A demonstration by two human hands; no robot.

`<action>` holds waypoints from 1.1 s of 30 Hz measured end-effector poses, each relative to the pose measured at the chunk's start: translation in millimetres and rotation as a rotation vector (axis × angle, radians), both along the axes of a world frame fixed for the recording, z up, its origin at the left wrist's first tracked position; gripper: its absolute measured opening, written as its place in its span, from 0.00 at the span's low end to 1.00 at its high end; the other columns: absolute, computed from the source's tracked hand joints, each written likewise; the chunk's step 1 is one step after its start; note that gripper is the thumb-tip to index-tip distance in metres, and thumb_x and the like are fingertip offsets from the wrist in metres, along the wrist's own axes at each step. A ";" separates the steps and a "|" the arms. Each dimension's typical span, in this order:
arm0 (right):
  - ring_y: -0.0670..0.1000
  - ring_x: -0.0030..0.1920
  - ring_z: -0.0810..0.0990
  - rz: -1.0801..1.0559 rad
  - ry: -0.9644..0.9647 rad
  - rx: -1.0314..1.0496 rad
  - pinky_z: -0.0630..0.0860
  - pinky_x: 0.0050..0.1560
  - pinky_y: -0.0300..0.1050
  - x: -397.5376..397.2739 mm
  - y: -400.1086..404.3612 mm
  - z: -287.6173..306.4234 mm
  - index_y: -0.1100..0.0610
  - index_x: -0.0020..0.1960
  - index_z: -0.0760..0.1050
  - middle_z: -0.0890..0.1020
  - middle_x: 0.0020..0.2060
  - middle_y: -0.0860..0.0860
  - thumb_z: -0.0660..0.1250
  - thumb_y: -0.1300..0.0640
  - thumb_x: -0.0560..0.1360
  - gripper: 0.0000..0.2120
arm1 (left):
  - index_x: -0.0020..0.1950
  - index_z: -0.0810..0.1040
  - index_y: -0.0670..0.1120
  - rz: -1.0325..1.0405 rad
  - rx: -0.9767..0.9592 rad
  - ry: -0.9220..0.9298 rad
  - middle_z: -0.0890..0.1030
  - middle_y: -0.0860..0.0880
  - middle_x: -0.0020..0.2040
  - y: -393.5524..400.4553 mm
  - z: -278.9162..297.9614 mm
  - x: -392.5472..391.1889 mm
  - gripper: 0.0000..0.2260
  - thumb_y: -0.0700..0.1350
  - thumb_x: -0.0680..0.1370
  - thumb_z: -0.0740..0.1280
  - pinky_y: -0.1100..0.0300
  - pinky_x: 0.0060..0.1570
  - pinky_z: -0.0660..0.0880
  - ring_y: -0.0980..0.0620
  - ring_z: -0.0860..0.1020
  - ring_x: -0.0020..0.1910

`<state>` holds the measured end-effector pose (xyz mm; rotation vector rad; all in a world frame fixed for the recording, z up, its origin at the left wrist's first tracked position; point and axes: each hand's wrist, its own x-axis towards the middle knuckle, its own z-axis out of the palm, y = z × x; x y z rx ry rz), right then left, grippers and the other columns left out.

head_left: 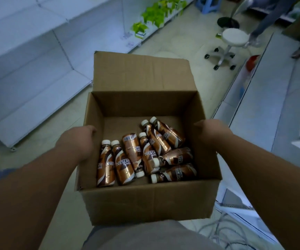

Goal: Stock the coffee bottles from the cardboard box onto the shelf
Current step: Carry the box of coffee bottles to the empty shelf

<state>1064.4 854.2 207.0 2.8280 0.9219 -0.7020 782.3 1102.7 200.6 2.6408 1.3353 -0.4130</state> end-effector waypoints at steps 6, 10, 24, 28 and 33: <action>0.57 0.62 0.77 -0.171 -0.034 0.054 0.75 0.58 0.50 68.1 73.8 8.0 0.47 0.72 0.68 0.76 0.65 0.55 0.66 0.61 0.75 0.27 | 0.72 0.68 0.50 -0.152 -0.004 -0.004 0.77 0.43 0.65 118.0 14.5 111.3 0.24 0.40 0.77 0.65 0.50 0.57 0.75 0.43 0.77 0.61; 0.58 0.62 0.77 -0.266 -0.021 0.042 0.75 0.59 0.51 120.3 103.9 18.2 0.47 0.73 0.68 0.76 0.65 0.56 0.66 0.63 0.75 0.28 | 0.72 0.68 0.51 -0.248 0.008 0.005 0.77 0.43 0.65 169.9 29.4 194.4 0.24 0.40 0.77 0.64 0.51 0.55 0.76 0.44 0.77 0.60; 0.58 0.62 0.77 -0.326 -0.019 0.051 0.76 0.57 0.50 412.7 176.4 29.3 0.48 0.72 0.67 0.75 0.65 0.56 0.62 0.66 0.76 0.27 | 0.72 0.69 0.50 -0.360 0.000 0.010 0.77 0.44 0.65 257.3 42.3 510.8 0.22 0.41 0.77 0.63 0.52 0.57 0.74 0.44 0.76 0.61; 0.57 0.62 0.77 -0.354 -0.018 0.042 0.76 0.58 0.51 493.3 199.6 28.8 0.47 0.72 0.67 0.75 0.66 0.55 0.62 0.67 0.76 0.28 | 0.71 0.70 0.51 -0.384 -0.023 0.001 0.78 0.44 0.64 290.5 41.7 599.8 0.22 0.41 0.77 0.63 0.52 0.56 0.75 0.44 0.77 0.60; 0.57 0.62 0.77 -0.417 0.003 -0.008 0.75 0.59 0.51 591.2 229.8 11.9 0.47 0.72 0.68 0.75 0.66 0.54 0.63 0.65 0.76 0.27 | 0.71 0.69 0.51 -0.460 -0.053 0.000 0.77 0.44 0.64 333.3 17.4 727.7 0.23 0.40 0.77 0.63 0.53 0.57 0.75 0.45 0.76 0.61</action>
